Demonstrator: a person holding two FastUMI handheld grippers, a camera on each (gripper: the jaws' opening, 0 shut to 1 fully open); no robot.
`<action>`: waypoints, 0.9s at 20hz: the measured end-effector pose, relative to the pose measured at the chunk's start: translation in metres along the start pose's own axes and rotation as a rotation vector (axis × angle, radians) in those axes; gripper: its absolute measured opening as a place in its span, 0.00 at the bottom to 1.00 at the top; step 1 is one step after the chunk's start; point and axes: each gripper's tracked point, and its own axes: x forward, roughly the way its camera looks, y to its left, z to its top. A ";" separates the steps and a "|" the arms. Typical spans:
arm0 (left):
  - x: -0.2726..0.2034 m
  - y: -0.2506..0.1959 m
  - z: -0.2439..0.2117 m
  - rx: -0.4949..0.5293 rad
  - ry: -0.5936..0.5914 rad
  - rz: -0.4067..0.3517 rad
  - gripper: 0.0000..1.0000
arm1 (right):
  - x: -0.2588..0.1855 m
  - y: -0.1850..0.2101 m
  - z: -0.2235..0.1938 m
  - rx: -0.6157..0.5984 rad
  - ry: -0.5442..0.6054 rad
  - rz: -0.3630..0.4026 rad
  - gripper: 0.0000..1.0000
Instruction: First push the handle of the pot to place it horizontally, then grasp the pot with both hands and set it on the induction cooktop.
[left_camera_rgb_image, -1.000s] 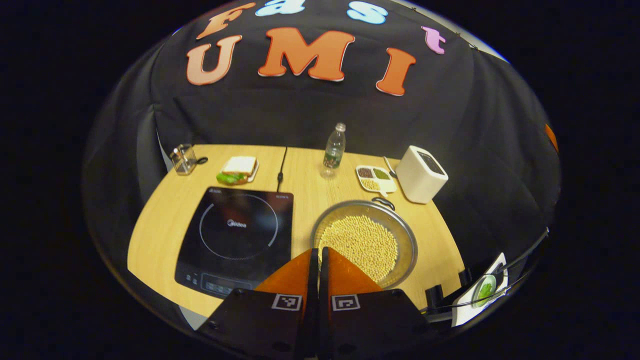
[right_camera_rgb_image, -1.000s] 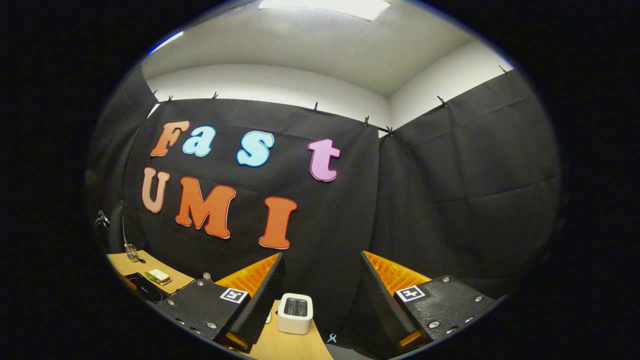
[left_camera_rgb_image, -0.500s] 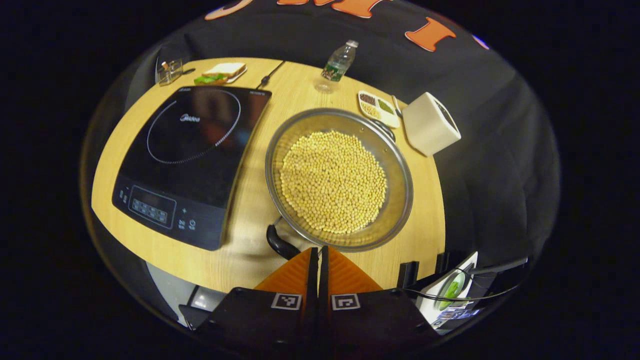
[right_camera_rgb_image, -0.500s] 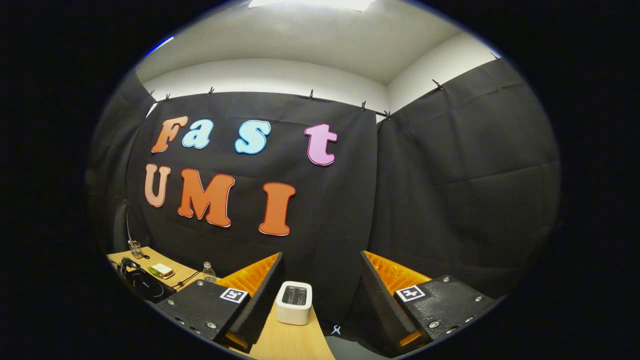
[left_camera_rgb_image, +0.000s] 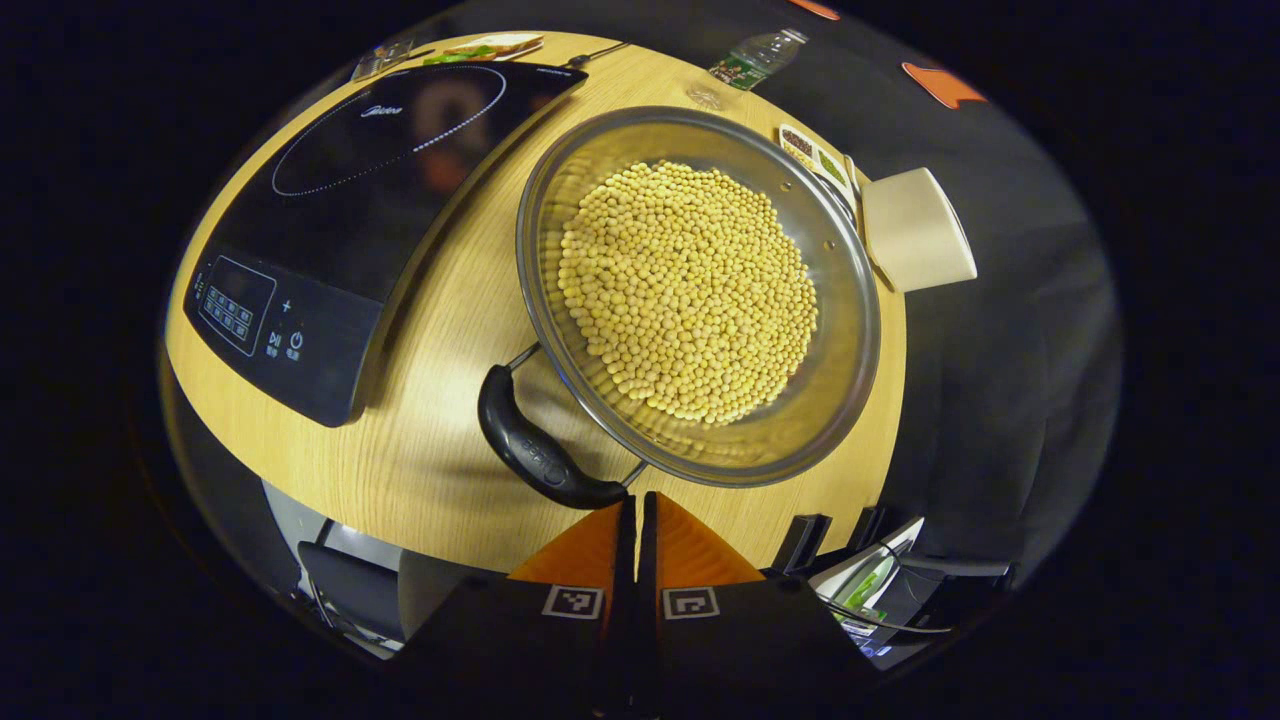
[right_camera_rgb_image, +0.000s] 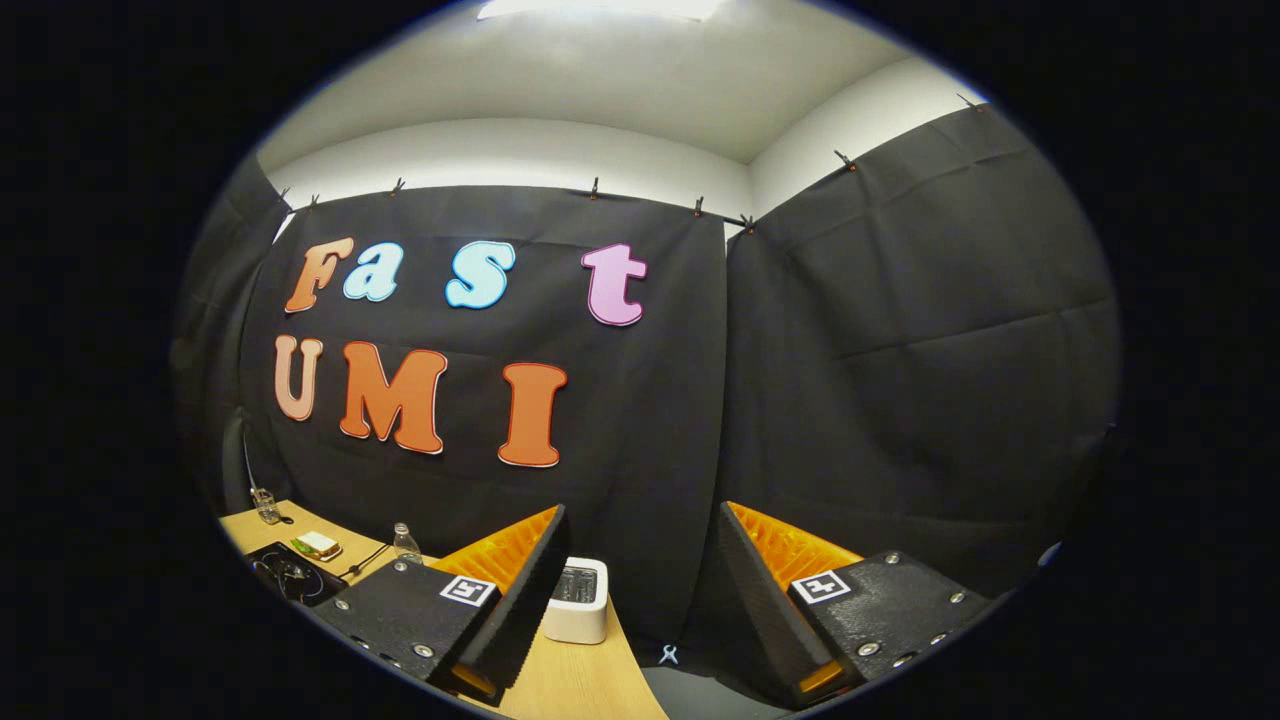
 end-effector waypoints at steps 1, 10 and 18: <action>0.004 0.002 0.000 0.006 0.005 0.012 0.08 | -0.001 -0.002 0.000 -0.001 -0.001 -0.004 0.95; 0.005 0.023 0.042 0.071 -0.032 0.141 0.08 | 0.006 -0.004 -0.013 0.023 0.048 -0.022 0.92; -0.001 0.043 0.076 0.186 -0.063 0.246 0.08 | 0.000 0.022 -0.011 -0.012 0.068 -0.051 0.92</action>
